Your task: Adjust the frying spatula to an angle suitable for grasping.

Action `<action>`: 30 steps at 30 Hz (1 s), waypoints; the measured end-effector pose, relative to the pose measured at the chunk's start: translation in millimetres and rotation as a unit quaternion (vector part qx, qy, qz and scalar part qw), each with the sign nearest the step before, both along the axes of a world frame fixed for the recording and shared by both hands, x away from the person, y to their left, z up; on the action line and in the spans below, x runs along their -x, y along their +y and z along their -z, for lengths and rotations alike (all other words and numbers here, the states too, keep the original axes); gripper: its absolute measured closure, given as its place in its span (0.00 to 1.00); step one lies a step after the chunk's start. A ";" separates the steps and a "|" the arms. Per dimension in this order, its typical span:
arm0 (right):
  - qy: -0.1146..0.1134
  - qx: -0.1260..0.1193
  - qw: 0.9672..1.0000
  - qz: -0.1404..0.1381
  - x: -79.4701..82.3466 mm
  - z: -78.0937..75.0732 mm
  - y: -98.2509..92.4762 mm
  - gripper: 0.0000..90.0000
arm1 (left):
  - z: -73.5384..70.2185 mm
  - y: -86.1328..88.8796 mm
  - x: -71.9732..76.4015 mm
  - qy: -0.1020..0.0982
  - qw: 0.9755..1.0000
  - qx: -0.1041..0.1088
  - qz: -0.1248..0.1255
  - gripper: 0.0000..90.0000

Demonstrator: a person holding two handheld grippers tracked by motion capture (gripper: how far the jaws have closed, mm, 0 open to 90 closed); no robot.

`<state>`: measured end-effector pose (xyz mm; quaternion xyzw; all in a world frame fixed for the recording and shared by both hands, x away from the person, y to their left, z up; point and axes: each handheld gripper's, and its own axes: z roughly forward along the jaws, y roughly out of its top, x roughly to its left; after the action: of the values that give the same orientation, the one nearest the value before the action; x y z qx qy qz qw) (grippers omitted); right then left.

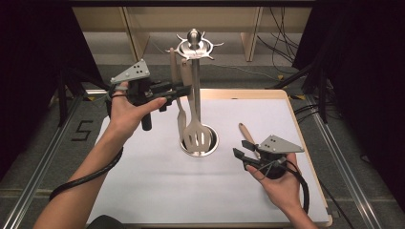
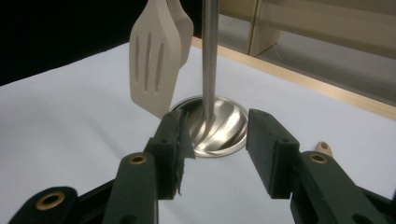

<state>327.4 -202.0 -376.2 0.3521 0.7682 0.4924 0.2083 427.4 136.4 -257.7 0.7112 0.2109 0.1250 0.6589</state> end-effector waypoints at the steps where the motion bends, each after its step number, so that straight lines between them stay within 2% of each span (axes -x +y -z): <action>1: -0.018 -0.001 1.000 0.003 -1.8 1.2 0.3 0.64 | 0.2 -0.1 -0.6 0.001 1.000 0.001 0.001 0.80; 8: -0.012 -0.005 1.000 0.004 -1.3 1.7 0.7 0.64 | -0.2 -1.8 -3.6 0.014 1.000 0.008 0.007 0.80; 9: -0.017 0.005 1.000 -0.003 -2.8 0.9 -1.5 0.64 | -0.1 -2.0 -3.9 0.017 1.000 0.010 0.008 0.80; 11: -0.007 0.000 1.000 -0.002 -2.1 1.2 -1.1 0.64 | 0.2 -2.4 -4.2 0.023 1.000 0.014 0.010 0.80; 12: -0.020 -0.001 1.000 0.003 -2.9 1.9 -1.3 0.64 | 0.5 -2.4 -4.5 0.027 0.999 0.018 0.010 0.80; 14: -0.014 0.005 1.000 -0.002 -2.6 1.2 -2.5 0.64 | 1.0 -2.1 -4.5 0.033 0.999 0.023 0.009 0.79; 16: -0.021 0.010 1.000 -0.002 -3.1 1.1 -3.2 0.64 | 1.3 -1.0 -4.8 0.035 0.999 0.025 0.005 0.78; 21: -0.014 0.007 1.000 -0.002 -2.1 0.8 -3.2 0.64 | 1.0 3.0 -3.9 0.038 0.999 0.034 -0.011 0.75; 22: -0.021 0.011 1.000 -0.002 -2.6 0.7 -4.0 0.64 | 0.7 3.6 -3.8 0.039 0.999 0.035 -0.014 0.74; 25: 0.001 -0.001 1.000 0.005 0.0 0.6 -2.9 0.64 | -1.1 4.9 -3.3 0.037 0.999 0.033 -0.021 0.73; 27: 0.002 -0.001 1.000 0.005 0.1 0.4 -3.1 0.64 | -1.9 5.3 -3.3 0.036 0.998 0.036 -0.023 0.72; 30: 0.002 -0.001 1.000 0.005 0.1 1.1 -3.1 0.64 | -3.2 5.9 -2.9 0.036 0.998 0.050 -0.023 0.71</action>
<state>327.3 -205.1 -377.3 0.3570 0.7666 0.4913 0.2087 430.4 142.3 -254.5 0.6761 0.2574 0.1036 0.6826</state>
